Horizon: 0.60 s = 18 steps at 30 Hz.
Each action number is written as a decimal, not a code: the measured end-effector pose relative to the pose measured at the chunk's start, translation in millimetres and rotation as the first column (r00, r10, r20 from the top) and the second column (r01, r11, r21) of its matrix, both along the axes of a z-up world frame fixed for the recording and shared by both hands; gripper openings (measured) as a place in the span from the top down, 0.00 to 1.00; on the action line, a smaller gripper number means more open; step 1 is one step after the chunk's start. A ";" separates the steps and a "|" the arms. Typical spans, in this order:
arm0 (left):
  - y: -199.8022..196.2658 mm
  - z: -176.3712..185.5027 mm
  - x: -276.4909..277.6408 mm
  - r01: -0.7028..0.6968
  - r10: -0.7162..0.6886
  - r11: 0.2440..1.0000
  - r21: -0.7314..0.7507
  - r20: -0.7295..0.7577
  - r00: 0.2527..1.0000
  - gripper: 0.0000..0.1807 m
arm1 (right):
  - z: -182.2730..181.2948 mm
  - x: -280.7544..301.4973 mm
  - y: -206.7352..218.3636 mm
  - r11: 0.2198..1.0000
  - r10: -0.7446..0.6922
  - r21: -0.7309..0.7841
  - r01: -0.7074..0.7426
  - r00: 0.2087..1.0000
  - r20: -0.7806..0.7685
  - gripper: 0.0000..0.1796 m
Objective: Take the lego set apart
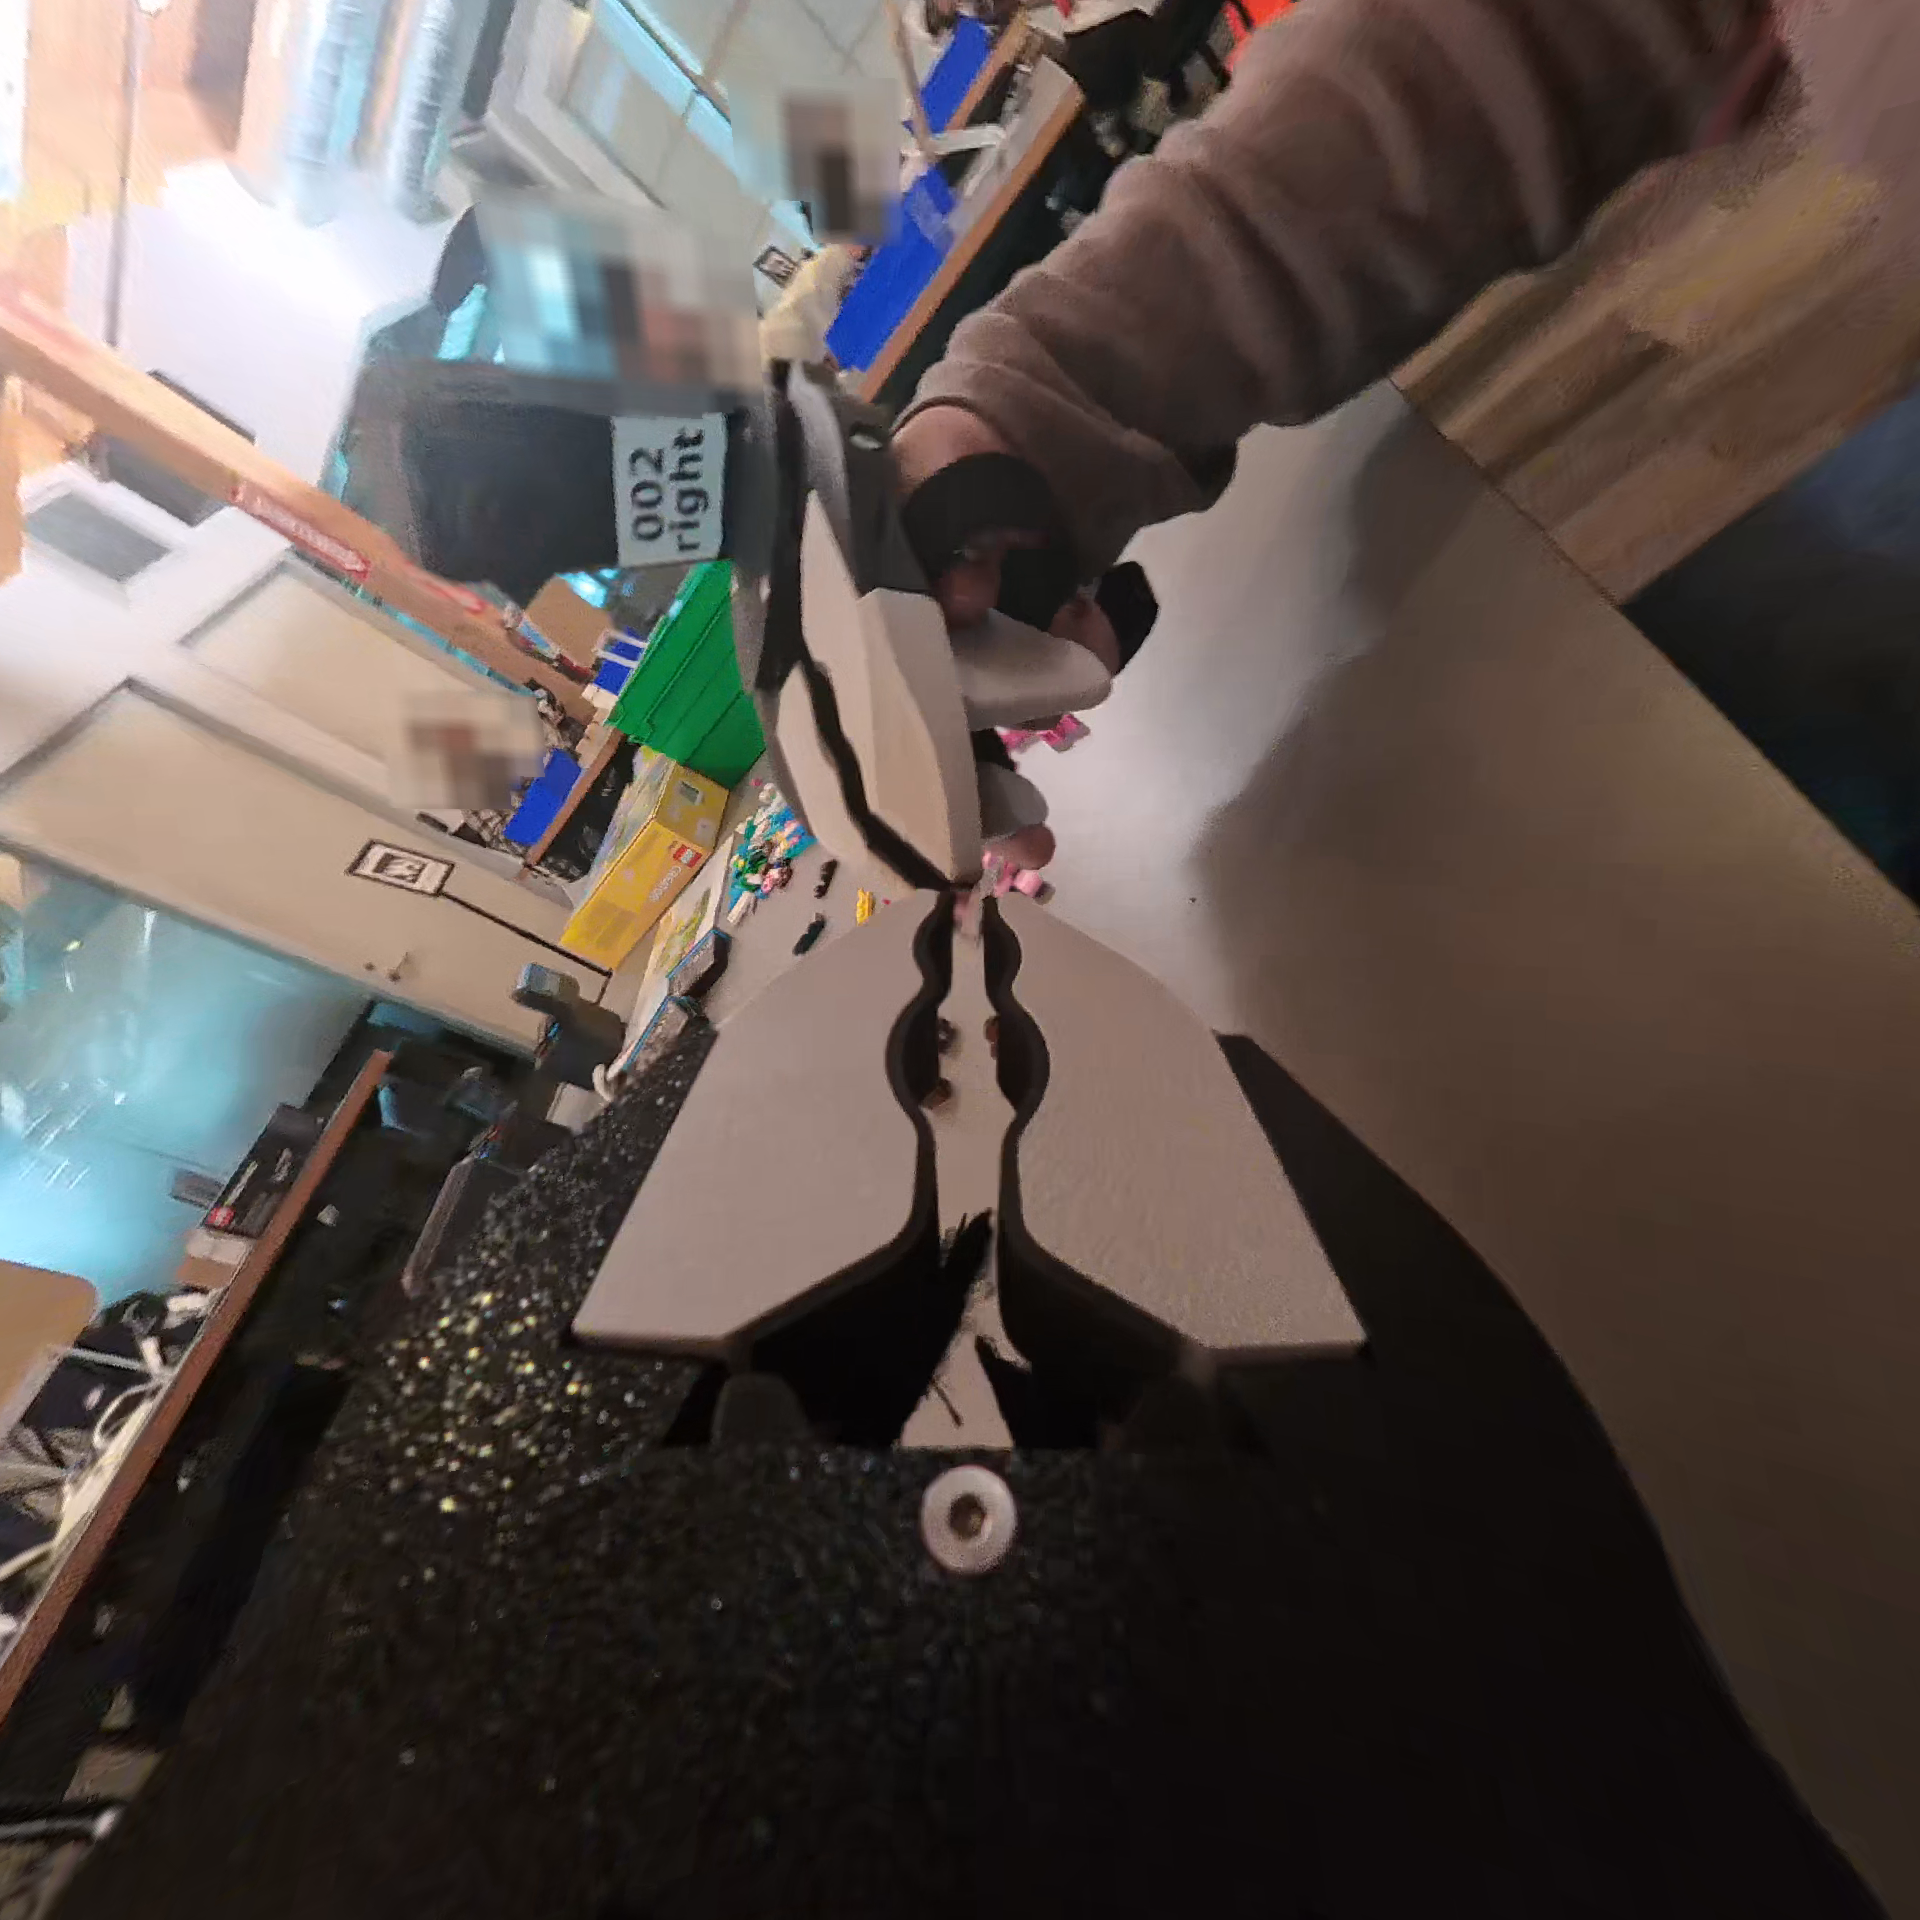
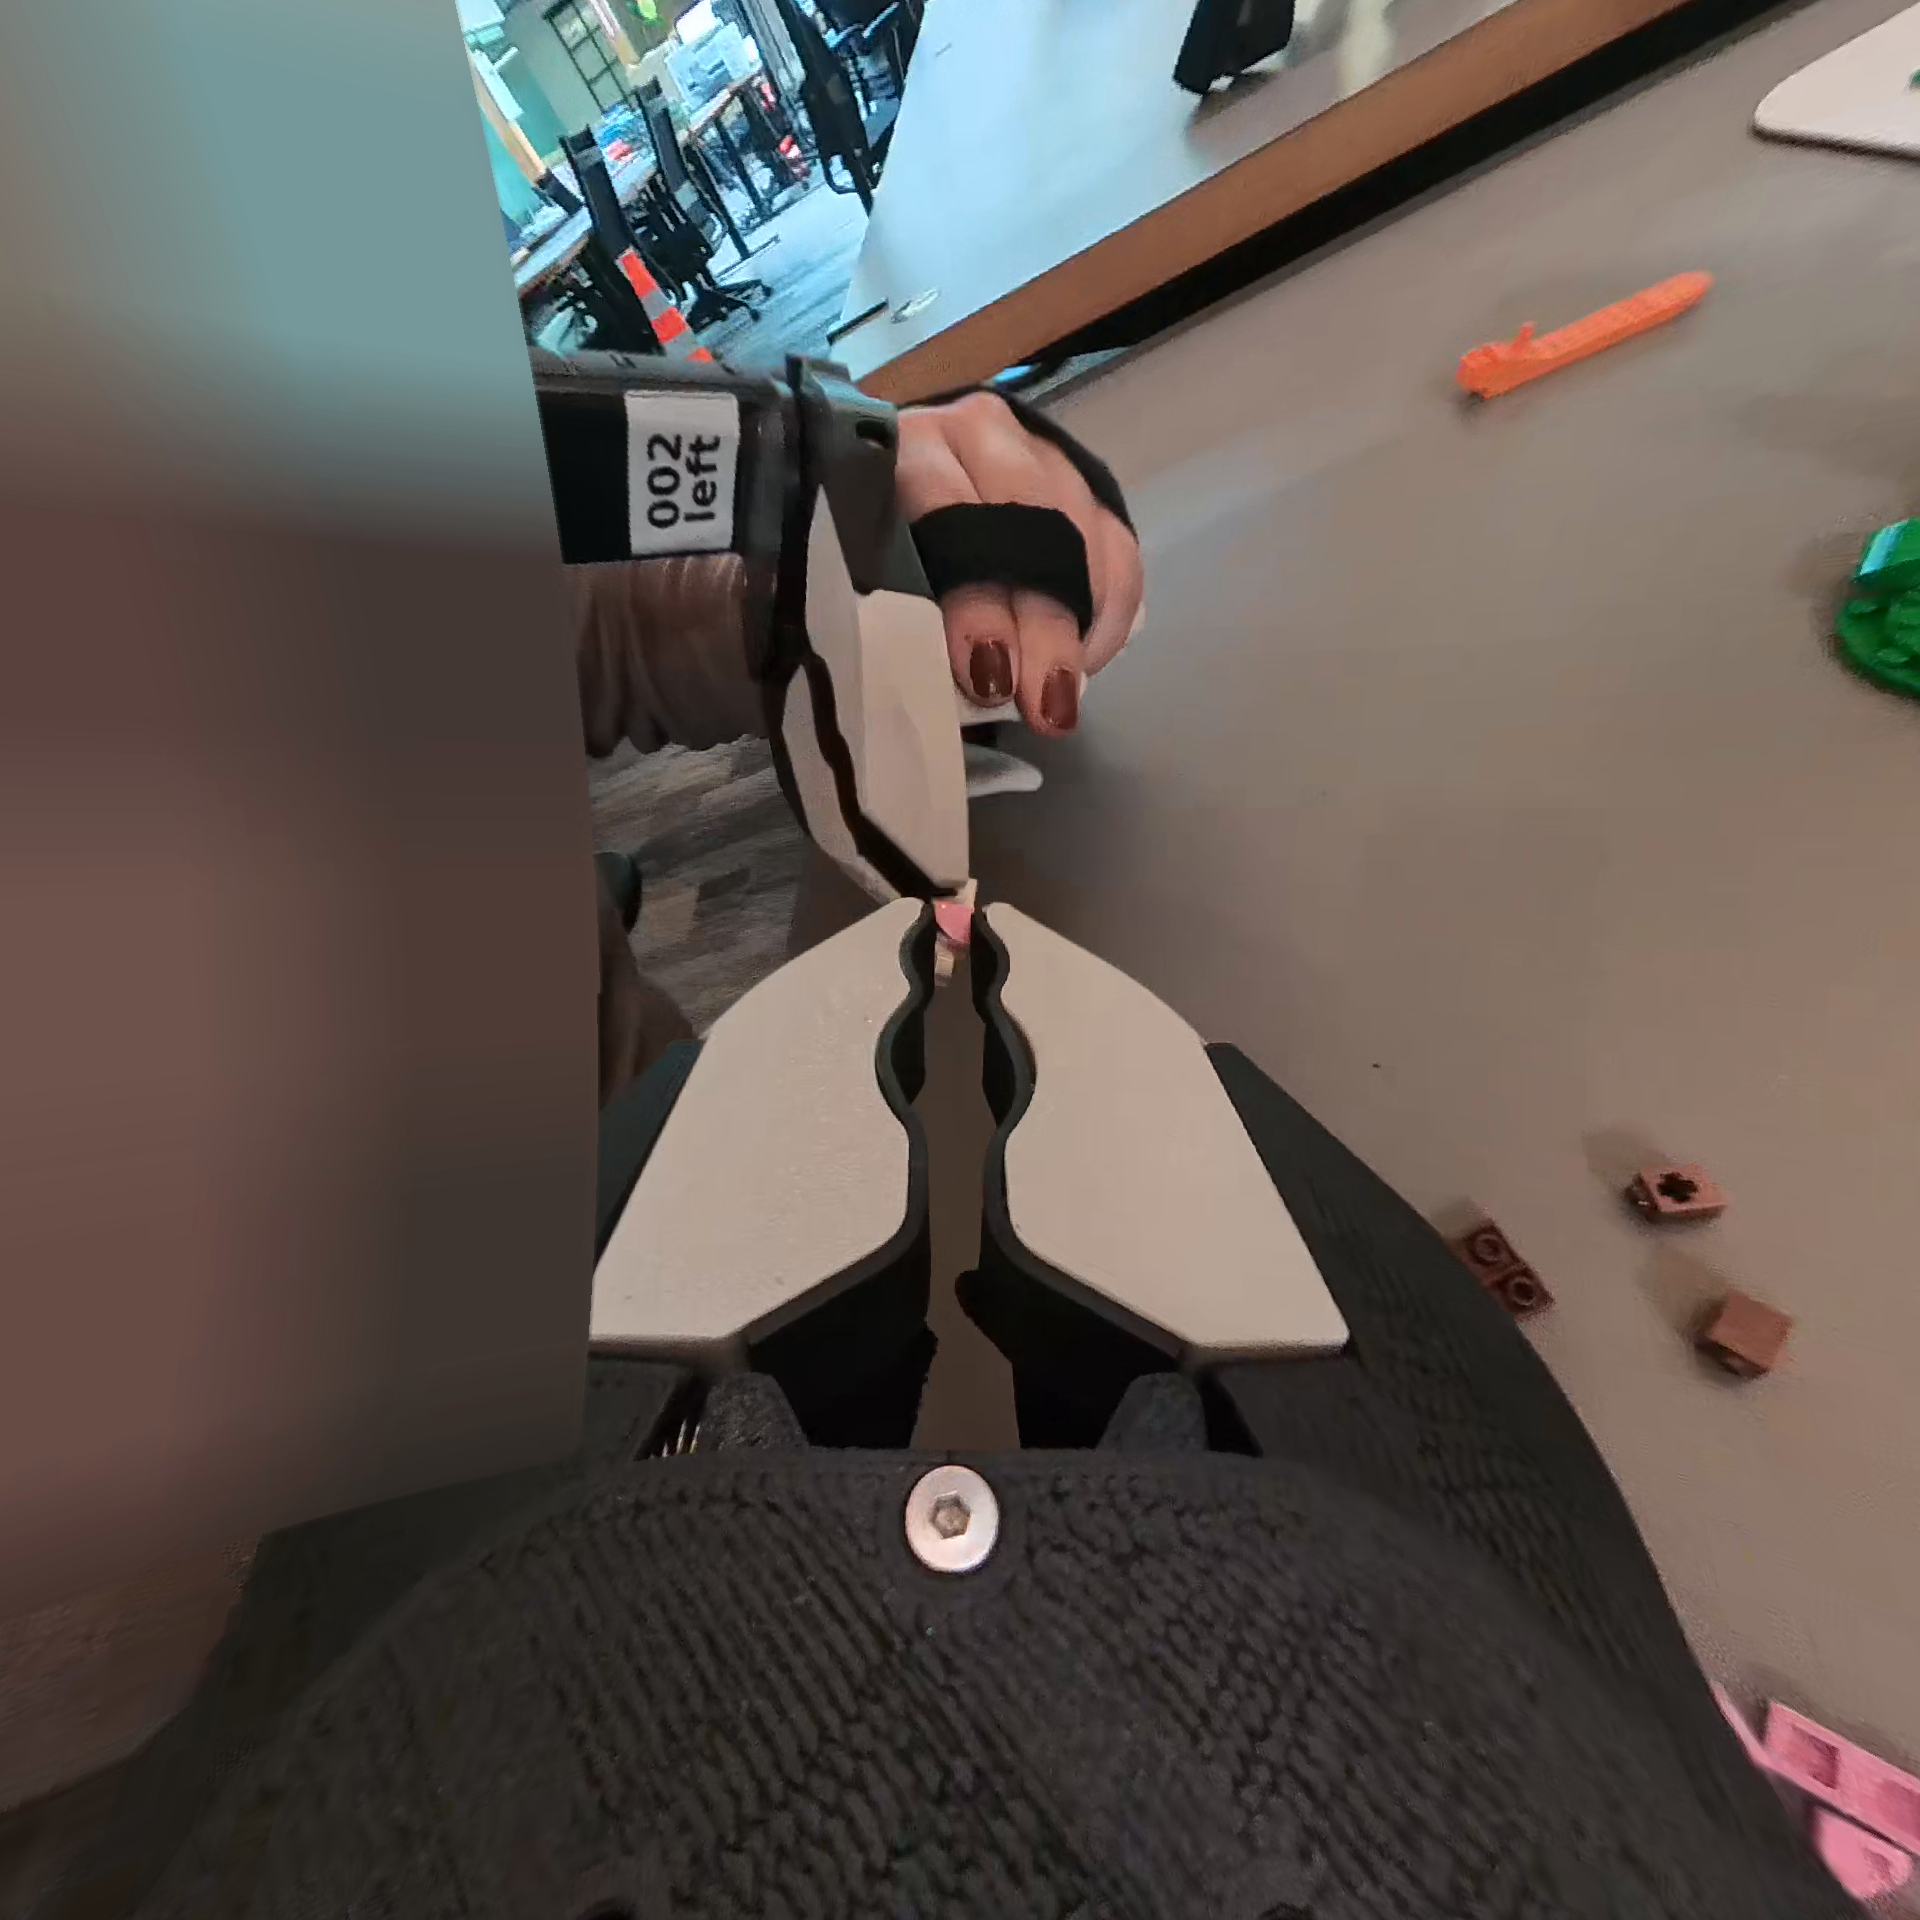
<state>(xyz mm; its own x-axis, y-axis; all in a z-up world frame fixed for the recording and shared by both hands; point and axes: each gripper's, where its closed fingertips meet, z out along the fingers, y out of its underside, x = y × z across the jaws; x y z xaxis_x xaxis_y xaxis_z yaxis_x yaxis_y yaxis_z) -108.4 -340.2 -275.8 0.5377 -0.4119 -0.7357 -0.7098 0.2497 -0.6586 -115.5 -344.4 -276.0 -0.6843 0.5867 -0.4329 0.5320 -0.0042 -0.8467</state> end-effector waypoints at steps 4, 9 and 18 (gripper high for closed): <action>0.7 -3.3 -1.9 -0.028 0.031 0.998 0.051 -0.058 0.998 0.97 | -2.6 -1.3 1.3 0.999 -0.006 0.043 0.008 0.999 -0.037 0.97; -1.4 -6.4 -0.8 -0.022 0.023 1.000 0.016 -0.095 0.995 0.98 | -3.9 1.4 -0.5 1.000 0.022 0.010 -0.022 1.000 -0.017 0.97; -1.7 -17.7 -1.9 -0.021 0.025 1.000 0.016 -0.271 0.962 0.99 | -22.8 -0.9 -6.7 0.992 0.052 0.115 -0.059 0.997 0.063 0.95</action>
